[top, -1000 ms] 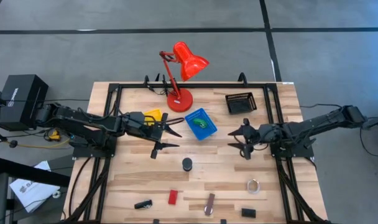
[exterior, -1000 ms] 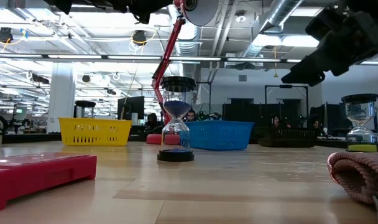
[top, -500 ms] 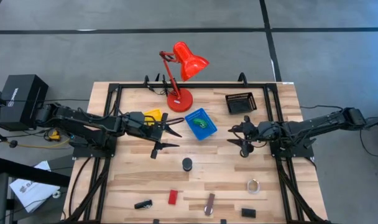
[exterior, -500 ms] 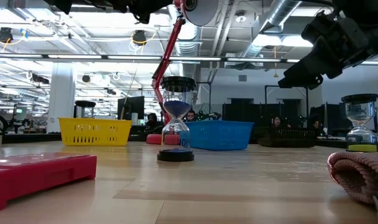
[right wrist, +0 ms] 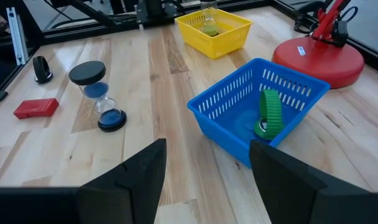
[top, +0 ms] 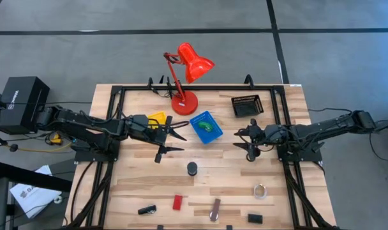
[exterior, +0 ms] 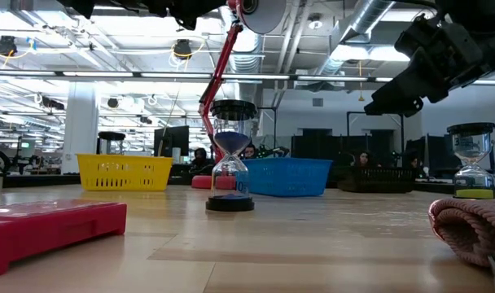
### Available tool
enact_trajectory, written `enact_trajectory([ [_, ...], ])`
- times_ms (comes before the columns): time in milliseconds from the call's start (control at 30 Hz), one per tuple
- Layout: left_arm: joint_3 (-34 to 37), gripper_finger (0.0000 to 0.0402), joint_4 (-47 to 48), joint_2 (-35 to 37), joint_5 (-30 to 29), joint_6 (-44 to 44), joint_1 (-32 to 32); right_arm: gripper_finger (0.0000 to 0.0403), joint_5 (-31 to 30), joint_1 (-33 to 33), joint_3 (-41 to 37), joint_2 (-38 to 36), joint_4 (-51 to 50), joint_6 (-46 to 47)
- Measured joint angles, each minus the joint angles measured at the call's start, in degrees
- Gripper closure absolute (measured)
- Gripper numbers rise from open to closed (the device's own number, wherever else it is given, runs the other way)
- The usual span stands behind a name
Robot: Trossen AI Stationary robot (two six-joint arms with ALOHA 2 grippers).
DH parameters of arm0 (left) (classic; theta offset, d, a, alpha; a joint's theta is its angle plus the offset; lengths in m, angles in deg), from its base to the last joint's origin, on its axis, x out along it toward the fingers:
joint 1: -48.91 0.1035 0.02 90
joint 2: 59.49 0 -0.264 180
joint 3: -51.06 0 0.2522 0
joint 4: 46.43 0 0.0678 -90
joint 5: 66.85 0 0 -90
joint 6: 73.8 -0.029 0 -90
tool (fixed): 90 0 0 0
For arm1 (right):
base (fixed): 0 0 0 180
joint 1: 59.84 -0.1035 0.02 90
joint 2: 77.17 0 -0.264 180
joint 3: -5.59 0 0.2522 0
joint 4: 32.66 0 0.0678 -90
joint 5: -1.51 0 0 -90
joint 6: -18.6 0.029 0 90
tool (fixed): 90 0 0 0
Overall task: Pick & Place Office items
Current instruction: Put the blue hourglass into the yellow bin
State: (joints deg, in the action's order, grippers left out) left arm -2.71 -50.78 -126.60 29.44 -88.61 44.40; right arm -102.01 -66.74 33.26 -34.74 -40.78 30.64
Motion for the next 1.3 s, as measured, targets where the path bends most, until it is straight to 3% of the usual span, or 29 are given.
enact_trajectory([
  [400, 0.0, 0.0235, -0.6, -2.2, 4.0, 0.8, -0.8, 0.0182, 0.0, 0.0, 0.0, 0.0, 0.0, 0.0],
  [767, 0.0, 0.0191, -9.7, -11.0, 4.2, 2.3, -3.1, 0.0182, 0.0, 0.0, 0.0, 0.0, 0.0, 0.0],
  [933, 0.0, 0.0163, -9.7, -14.3, 4.1, 7.5, -3.7, 0.0182, 0.0, 0.0, 0.0, 0.0, 0.1, 0.0],
  [1300, 0.0, 0.014, -15.8, -25.6, 2.1, 9.6, -5.6, 0.0182, 0.0, 0.9, 0.0, 0.0, 0.4, -0.2],
])
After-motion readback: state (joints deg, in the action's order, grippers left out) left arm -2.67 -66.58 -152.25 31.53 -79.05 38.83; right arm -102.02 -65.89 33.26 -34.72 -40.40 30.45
